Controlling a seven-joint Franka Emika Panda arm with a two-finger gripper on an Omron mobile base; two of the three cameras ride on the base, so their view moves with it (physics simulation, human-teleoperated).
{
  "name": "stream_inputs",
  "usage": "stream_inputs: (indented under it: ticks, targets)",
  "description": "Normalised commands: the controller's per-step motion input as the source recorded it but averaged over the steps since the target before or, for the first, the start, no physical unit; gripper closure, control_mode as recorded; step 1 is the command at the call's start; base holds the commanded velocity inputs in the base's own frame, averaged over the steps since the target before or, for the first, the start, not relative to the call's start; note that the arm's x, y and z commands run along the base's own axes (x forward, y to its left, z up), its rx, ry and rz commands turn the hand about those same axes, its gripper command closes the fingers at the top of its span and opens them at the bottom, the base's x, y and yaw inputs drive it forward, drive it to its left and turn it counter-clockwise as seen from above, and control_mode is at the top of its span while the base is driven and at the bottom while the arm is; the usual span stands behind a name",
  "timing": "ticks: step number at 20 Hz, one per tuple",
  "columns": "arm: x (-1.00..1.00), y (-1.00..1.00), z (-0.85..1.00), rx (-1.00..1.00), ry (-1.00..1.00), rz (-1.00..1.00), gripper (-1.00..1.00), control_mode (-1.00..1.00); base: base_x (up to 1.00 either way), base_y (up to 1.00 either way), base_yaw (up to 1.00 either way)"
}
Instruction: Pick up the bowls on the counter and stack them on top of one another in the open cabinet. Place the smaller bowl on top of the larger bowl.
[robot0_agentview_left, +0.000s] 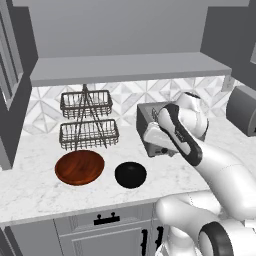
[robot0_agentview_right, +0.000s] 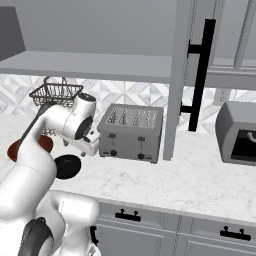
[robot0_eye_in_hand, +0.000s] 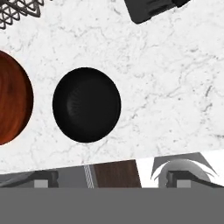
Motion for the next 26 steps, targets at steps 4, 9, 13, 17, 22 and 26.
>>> stream_inputs:
  ticks: [4, 9, 13, 17, 22, 26]
  targets:
    - [0.24, 0.34, -0.60, 0.02, 0.03, -0.09, -1.00, -1.00, 0.00, 0.00, 0.00]
    - [0.01, 0.07, -0.64, -0.03, 0.00, -0.03, -1.00, -1.00, 0.00, 0.00, 0.00]
    - [0.03, 0.09, -0.41, 0.00, 0.00, 0.00, -1.00, -1.00, 0.00, 0.00, 0.00]
    - [0.14, 0.21, -0.33, 0.00, 0.00, 0.00, -1.00, -1.00, 0.00, 0.00, 0.00]
    - [0.21, 0.20, -0.40, 0.00, 0.00, 0.00, -1.00, -1.00, 0.00, 0.00, 0.00]
    - [0.17, 0.04, -0.32, 0.00, 0.00, 0.00, -1.00, -1.00, 0.00, 0.00, 0.00]
